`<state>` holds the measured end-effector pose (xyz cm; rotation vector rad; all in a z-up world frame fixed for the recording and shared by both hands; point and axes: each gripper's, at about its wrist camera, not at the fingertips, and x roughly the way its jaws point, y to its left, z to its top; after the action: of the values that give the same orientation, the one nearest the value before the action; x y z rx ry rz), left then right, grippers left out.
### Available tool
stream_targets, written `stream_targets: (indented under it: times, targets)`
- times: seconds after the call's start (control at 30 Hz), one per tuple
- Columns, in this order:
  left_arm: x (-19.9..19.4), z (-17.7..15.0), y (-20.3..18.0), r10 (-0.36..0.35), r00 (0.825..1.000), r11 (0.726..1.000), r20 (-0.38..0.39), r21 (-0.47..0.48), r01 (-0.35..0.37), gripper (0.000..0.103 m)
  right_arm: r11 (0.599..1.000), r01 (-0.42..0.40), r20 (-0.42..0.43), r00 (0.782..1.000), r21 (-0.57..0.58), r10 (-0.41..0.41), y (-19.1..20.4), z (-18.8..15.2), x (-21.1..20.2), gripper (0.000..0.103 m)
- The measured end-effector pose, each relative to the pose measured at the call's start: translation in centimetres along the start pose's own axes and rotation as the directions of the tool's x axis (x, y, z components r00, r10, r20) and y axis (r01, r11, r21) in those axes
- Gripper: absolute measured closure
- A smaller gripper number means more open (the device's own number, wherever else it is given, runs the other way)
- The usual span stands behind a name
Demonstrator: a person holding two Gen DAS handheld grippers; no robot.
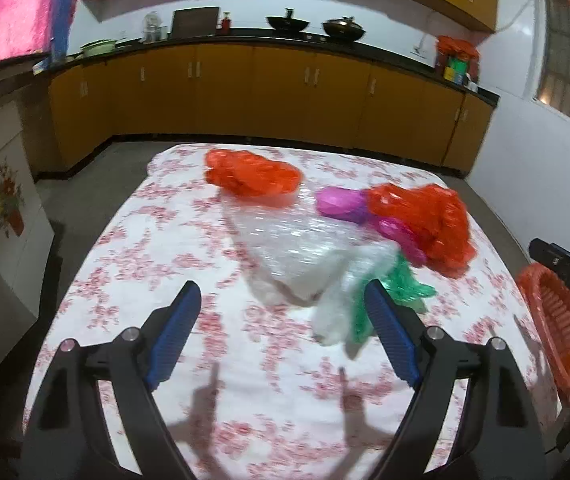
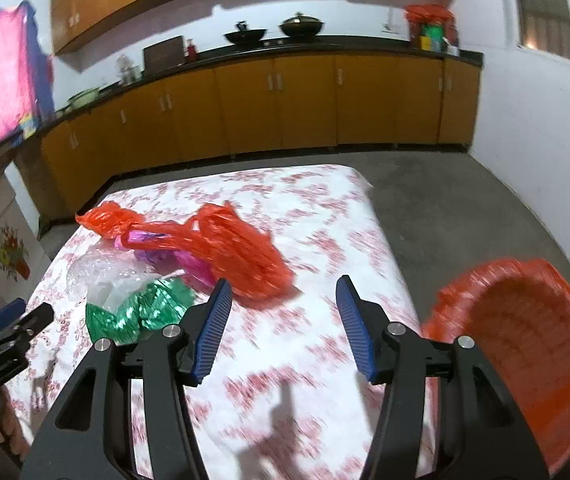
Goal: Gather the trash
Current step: 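Move both tools back over the remaining bags on the table, then grasp the red bag with the right tool while the left tool grasps bubble wrap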
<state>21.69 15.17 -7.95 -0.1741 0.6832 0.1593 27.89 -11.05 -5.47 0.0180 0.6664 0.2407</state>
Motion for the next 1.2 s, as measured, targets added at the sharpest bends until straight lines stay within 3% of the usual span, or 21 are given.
stream_targets:
  times: [0.37, 0.7, 1.03, 1.2]
  targets:
    - [1.0, 1.5, 3.6, 0.015, 1.0, 0.996, 0.012, -0.092, -0.014, 0.02, 0.999, -0.027, 0.004, 1.0, -0.034, 0.027, 2.4, 1.6, 5.9, 0.027]
    - [2.8, 2.9, 4.6, -0.028, 1.0, 0.99, -0.005, -0.136, 0.027, 0.02, 0.994, -0.038, -0.039, 0.999, -0.099, 0.034, 3.3, 1.5, 9.4, 0.025]
    - [5.8, 4.2, 3.0, -0.099, 0.993, 0.989, -0.068, -0.12, 0.09, 0.021, 0.991, -0.038, -0.086, 0.996, -0.125, 0.027, 3.4, 0.7, 9.8, 0.074]
    - [7.8, 4.5, 1.9, -0.106, 0.986, 0.991, -0.126, -0.096, 0.094, 0.029, 0.991, -0.018, -0.079, 0.997, -0.13, 0.007, 2.7, 0.1, 8.7, 0.078]
